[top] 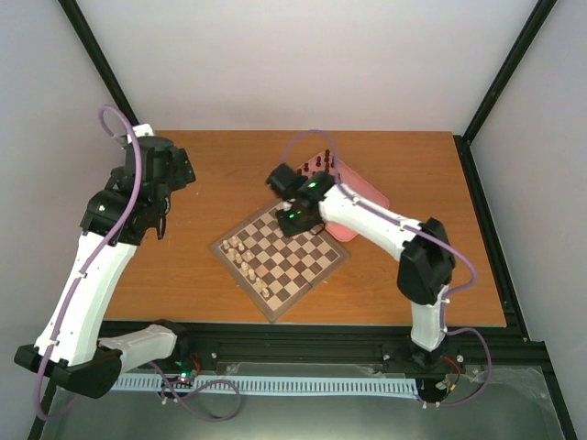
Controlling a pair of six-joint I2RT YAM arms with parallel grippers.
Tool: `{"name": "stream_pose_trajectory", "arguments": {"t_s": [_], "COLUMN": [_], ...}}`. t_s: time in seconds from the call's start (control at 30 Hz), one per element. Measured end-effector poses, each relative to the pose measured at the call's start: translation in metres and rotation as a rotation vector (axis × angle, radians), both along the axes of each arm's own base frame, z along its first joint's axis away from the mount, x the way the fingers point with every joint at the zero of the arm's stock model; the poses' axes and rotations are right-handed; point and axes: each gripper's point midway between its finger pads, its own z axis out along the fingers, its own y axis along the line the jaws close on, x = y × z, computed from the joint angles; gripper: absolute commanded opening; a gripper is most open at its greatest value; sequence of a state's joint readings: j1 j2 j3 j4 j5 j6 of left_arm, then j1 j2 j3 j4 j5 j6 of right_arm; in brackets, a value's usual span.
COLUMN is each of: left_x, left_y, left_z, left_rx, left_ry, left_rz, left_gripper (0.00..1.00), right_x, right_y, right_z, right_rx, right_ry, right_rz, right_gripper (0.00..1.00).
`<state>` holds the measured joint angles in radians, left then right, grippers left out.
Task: Set up the chess pieces on the board
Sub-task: Place the chess piece on the chessboard.
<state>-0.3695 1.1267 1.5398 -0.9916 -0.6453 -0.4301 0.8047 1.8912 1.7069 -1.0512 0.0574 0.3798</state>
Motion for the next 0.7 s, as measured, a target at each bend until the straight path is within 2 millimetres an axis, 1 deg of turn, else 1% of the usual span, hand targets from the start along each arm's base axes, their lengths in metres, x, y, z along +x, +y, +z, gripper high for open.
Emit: {"name": "stream_pose_trajectory", "arguments": {"t_s": [0.07,0.13,0.2,0.27,0.33,0.4,0.53,0.7], "left_x": [0.0,-0.001,-0.002,-0.004,-0.005,-0.006,-0.007,-0.006], "left_y": [0.0,0.0,0.0,0.001,0.002,0.002,0.002,0.002], "left_z": [-0.001,-0.001,-0.001,0.0,0.002,0.003,0.002,-0.002], "left_rx": [-0.002,-0.003,-0.004,-0.006,-0.008,-0.009,-0.008,0.0], "left_ry": [0.001,0.001,0.0,-0.004,-0.01,-0.013,-0.008,0.01], "left_rz": [-0.001,-0.001,-0.001,-0.001,-0.001,-0.001,-0.001,-0.001], "left_gripper": [1.0,1.0,1.0,1.0,1.0,1.0,1.0,1.0], "right_x": [-0.017,-0.03,-0.039,-0.046,-0.049,-0.048,-0.045,-0.05], "right_y": [0.032,0.058,0.079,0.092,0.099,0.103,0.109,0.114], "right_z": [-0.002,-0.011,-0.022,-0.035,-0.046,-0.051,-0.056,-0.059], "right_rx": [0.012,0.015,0.012,0.003,-0.006,-0.006,0.004,0.023], "right_ry": [0.012,0.027,0.047,0.068,0.085,0.094,0.103,0.118], "right_rz": [0.066,0.117,0.154,0.176,0.188,0.191,0.192,0.205], "right_gripper": [0.05,0.05,0.05,0.05,0.05,0.05,0.05,0.05]}}
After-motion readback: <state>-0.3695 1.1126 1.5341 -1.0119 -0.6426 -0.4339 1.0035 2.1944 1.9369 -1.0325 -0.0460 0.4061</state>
